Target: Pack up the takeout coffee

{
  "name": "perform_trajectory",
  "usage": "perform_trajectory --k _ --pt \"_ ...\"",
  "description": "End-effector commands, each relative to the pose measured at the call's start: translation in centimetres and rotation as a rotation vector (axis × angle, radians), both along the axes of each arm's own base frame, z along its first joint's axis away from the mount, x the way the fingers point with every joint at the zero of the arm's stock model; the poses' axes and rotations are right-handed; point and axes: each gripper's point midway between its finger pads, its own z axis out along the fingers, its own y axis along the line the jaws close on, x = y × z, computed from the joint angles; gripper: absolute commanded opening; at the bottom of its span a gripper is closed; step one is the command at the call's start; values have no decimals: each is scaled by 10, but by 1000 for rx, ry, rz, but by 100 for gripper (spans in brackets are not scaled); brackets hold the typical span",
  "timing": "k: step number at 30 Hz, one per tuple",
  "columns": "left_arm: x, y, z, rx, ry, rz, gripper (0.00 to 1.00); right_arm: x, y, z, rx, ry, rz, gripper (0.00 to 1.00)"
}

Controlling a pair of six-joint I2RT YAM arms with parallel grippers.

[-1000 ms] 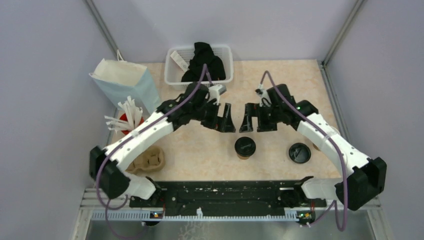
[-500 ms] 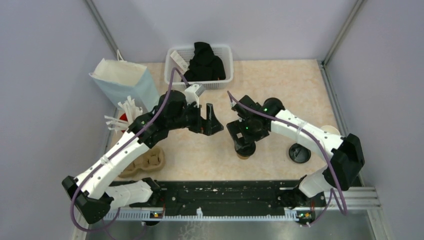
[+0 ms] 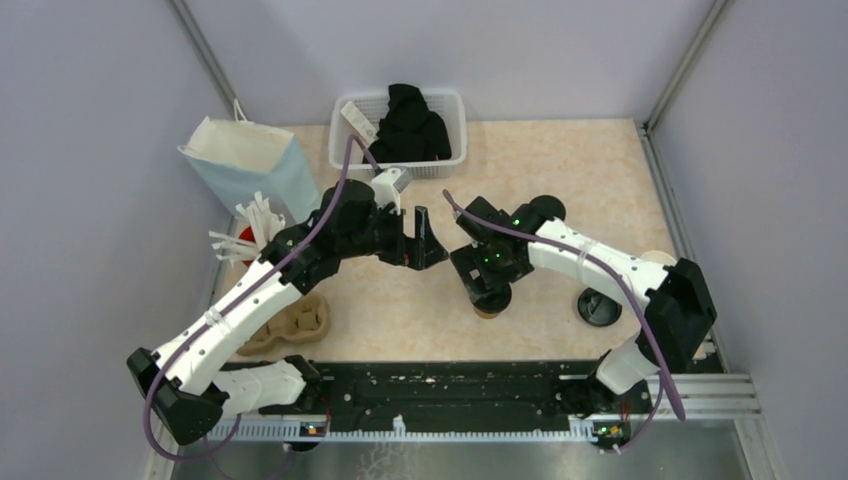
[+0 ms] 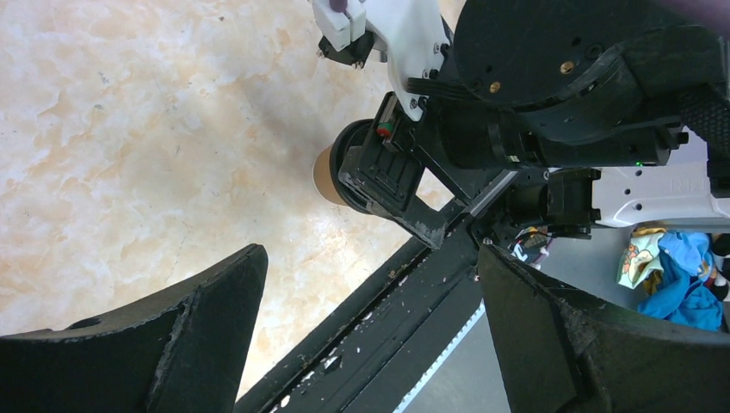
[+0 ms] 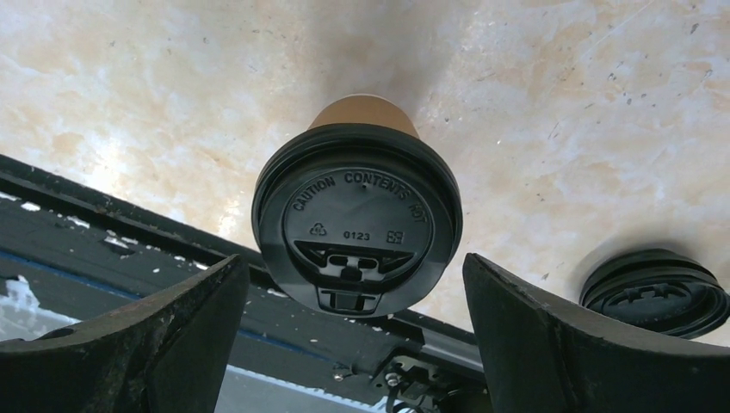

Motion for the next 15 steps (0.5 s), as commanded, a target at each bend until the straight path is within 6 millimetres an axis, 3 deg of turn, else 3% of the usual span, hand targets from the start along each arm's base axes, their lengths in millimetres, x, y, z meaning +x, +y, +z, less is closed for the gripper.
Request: perform_trajectory --k 1,7,15 --pt "3 -1 5 -7 -20 -2 98 9 7 3 -6 -51 26 93" --pt "4 -3 5 -4 -18 -4 98 11 6 -1 -19 -56 24 88" --pt "7 -6 6 -1 -19 -10 98 7 7 -8 -18 -33 37 89"
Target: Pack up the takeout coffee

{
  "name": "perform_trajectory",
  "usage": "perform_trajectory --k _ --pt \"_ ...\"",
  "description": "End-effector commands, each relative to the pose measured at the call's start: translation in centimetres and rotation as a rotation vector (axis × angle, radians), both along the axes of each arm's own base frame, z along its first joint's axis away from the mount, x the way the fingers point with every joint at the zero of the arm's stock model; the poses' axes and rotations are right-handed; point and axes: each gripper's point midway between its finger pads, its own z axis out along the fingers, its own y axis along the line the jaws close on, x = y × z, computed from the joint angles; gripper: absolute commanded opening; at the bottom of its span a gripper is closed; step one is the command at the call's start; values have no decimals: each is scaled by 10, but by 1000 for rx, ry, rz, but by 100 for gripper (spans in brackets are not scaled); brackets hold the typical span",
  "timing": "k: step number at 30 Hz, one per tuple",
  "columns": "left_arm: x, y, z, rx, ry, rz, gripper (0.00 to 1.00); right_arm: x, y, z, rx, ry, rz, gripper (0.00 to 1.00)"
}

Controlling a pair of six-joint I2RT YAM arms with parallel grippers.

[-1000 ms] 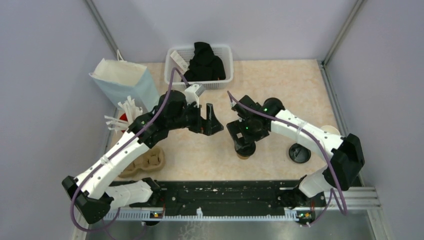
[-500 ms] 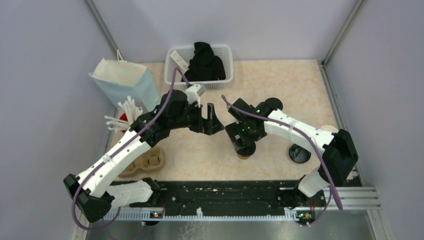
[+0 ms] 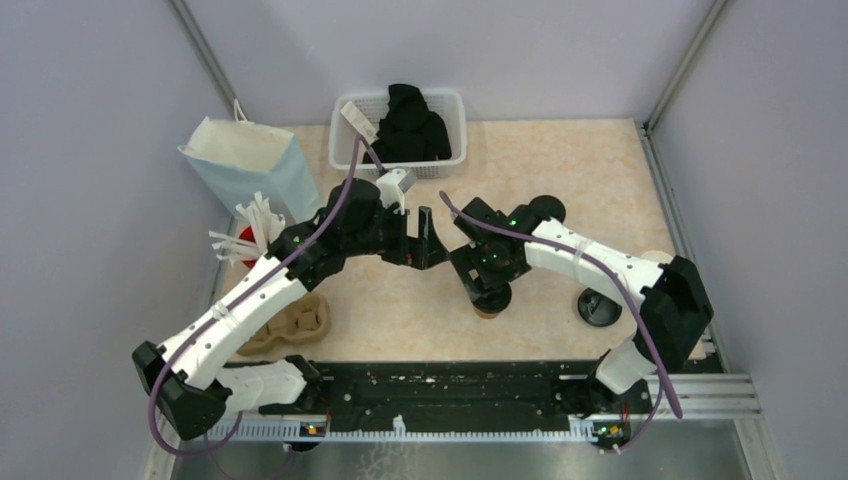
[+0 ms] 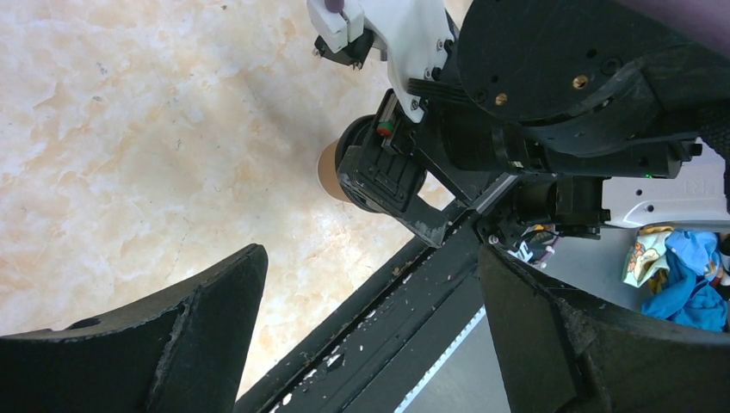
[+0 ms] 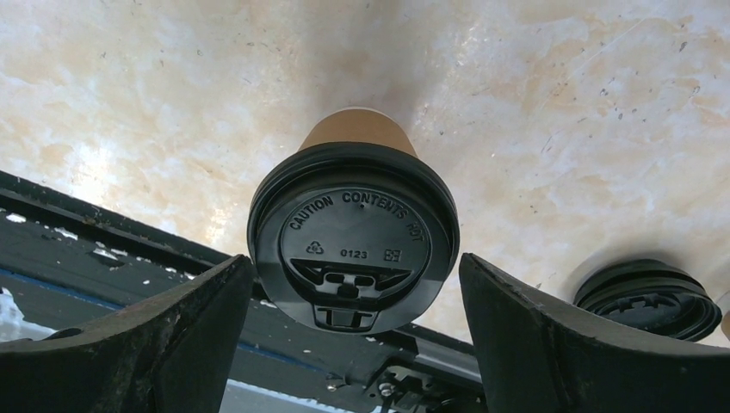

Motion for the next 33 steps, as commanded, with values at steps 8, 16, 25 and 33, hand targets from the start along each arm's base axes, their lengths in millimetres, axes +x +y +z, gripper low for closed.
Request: perform_trajectory --k 8,16,25,33 --pt "6 -5 16 -17 -42 -14 98 2 5 -9 -9 -10 21 82" --pt "9 -4 21 -9 -57 -8 98 18 0 -5 -44 -79 -16 80" --pt "16 -1 26 24 -81 0 98 124 -21 5 -20 -223 -148 77" --pt "20 -1 25 41 -76 2 98 205 -35 -8 -53 -241 -195 79"
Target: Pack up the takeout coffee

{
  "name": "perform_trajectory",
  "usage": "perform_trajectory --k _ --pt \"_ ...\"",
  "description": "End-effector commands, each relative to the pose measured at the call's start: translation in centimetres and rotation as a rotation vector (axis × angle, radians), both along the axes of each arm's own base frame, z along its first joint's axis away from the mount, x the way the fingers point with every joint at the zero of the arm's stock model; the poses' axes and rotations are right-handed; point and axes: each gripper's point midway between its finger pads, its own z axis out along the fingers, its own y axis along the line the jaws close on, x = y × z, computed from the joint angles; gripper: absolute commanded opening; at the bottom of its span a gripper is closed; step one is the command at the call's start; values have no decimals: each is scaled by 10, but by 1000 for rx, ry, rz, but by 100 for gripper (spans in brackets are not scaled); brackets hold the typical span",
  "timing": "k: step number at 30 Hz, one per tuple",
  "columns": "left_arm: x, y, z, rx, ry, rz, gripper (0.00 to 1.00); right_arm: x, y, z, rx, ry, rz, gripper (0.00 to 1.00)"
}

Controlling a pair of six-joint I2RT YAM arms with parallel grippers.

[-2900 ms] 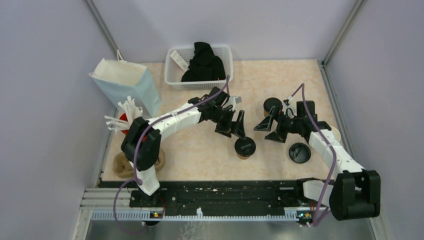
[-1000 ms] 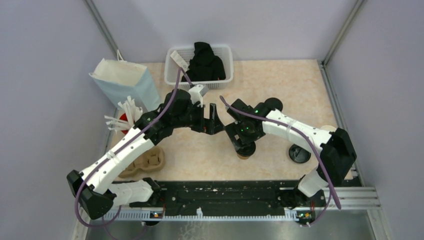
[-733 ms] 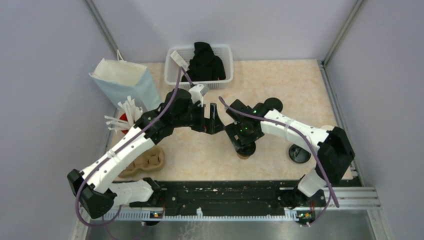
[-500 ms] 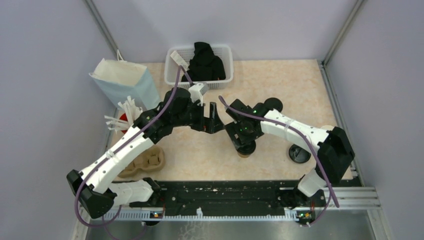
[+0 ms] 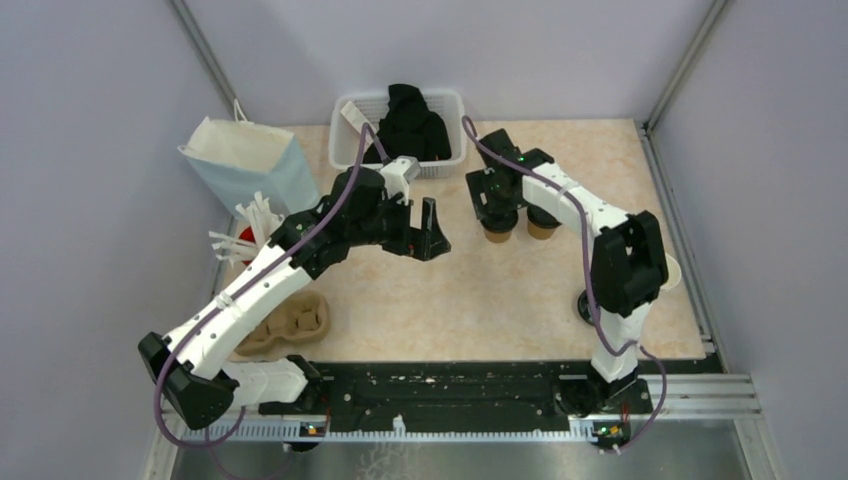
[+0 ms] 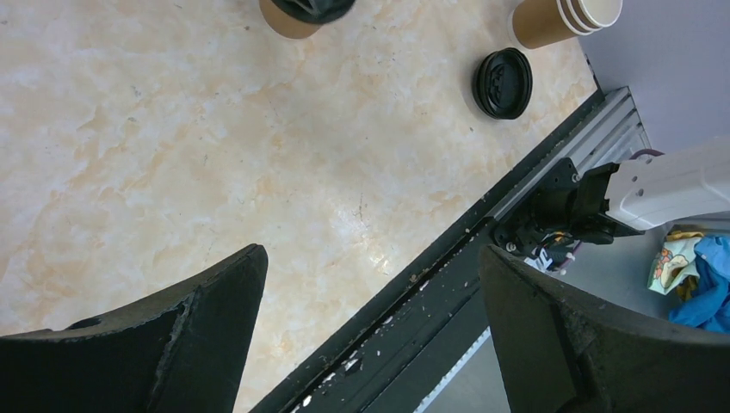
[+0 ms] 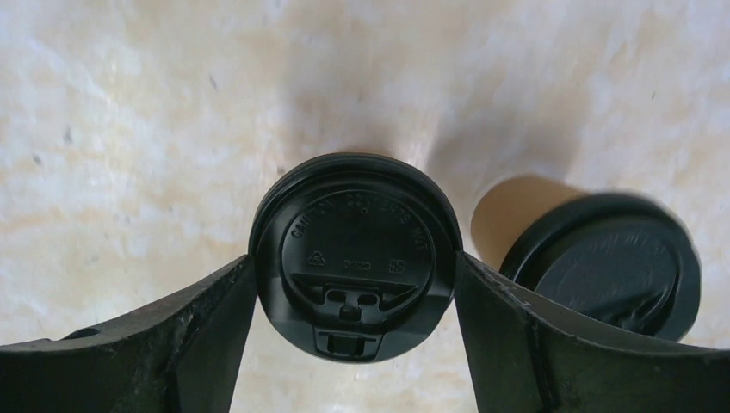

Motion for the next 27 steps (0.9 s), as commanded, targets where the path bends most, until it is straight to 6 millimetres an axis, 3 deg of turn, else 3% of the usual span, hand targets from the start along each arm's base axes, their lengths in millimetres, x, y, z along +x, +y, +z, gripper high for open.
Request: perform_trajectory --k 1,6,12,17,22,27 --pt "6 1 15 -6 -44 6 98 33 -12 -12 -72 -16 3 80" --pt "7 7 6 29 -32 27 98 47 -20 -9 -55 -31 -15 83" --pt "5 19 -3 70 -17 65 98 45 -15 5 -22 -26 -1 96" --pt "1 36 -18 129 41 151 98 37 -12 47 30 -61 7 99" --pt "-5 72 -39 236 109 315 98 25 -11 95 91 -105 13 99" --pt "7 95 -21 294 61 404 98 -14 4 130 263 -95 57 99"
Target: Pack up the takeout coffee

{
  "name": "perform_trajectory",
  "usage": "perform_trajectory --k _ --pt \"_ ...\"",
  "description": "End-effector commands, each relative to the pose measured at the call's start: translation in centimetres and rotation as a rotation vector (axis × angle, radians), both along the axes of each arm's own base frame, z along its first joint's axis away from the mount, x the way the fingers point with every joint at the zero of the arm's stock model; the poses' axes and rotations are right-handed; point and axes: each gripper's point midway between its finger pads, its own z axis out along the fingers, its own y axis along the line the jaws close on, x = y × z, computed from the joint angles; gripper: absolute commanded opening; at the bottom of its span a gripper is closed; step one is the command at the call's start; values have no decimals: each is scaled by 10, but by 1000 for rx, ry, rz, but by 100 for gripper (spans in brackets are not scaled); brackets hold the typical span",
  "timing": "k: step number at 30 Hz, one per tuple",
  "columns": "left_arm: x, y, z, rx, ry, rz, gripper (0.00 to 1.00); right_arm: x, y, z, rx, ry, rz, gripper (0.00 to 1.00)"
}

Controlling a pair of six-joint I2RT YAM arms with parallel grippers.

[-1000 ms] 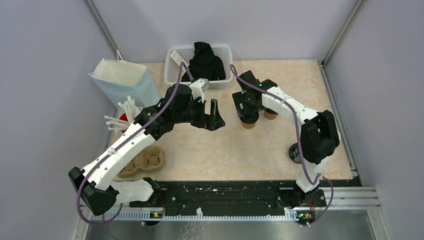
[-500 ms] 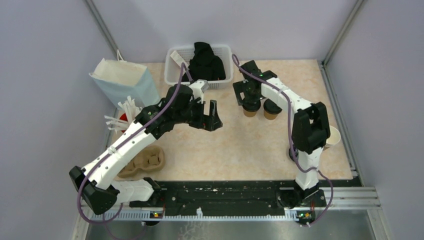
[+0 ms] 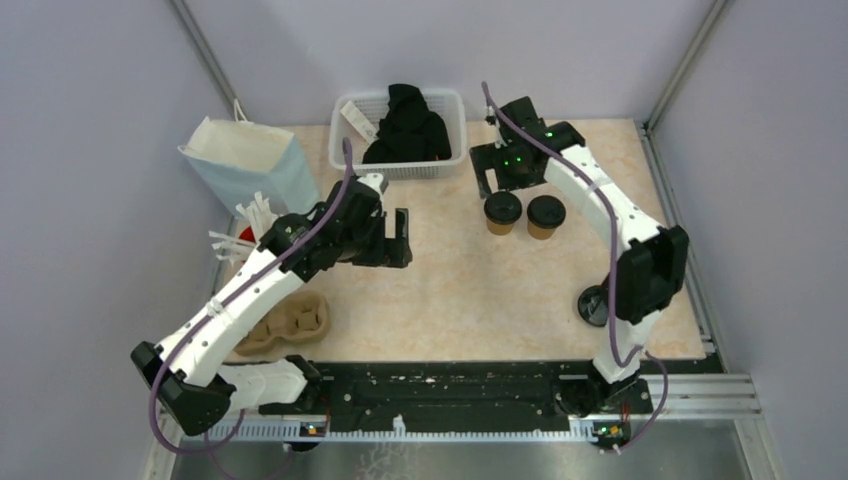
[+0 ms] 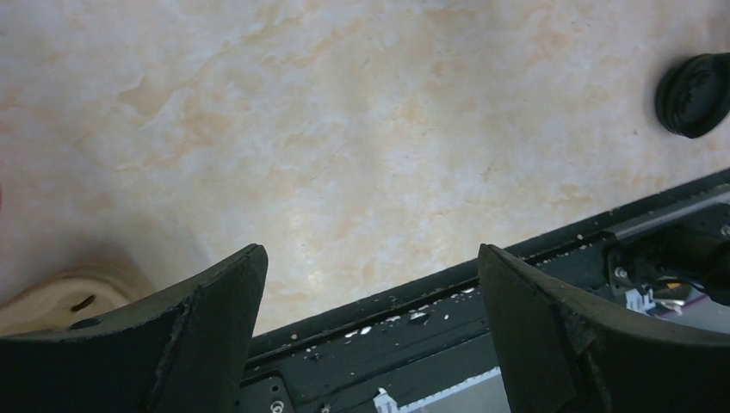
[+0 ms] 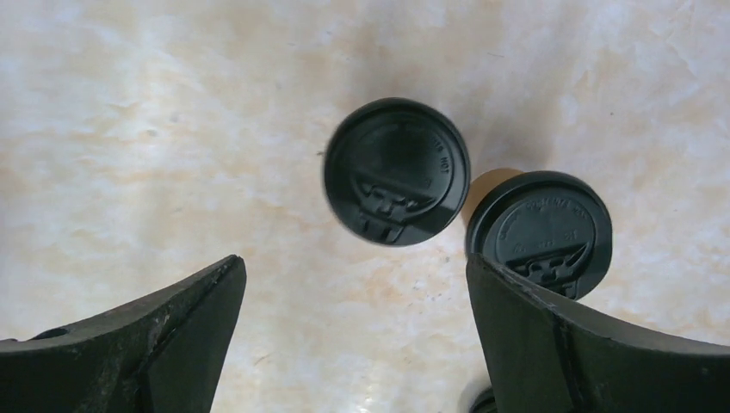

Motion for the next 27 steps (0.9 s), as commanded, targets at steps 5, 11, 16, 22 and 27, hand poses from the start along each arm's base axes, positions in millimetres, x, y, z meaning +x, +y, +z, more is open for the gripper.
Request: perform_trajectory --k 5,11,16,22,27 --pt "61 54 61 167 -180 220 98 -89 32 86 430 -36 108 99" --pt "155 111 96 274 -310 417 98 -132 27 110 550 -66 141 99" --pt "200 136 118 238 -367 477 98 -146 20 116 536 -73 170 99" --pt "163 123 83 142 -205 440 94 -149 33 106 584 -19 207 99" --pt "70 113 2 54 104 432 85 -139 51 100 653 -20 244 99"
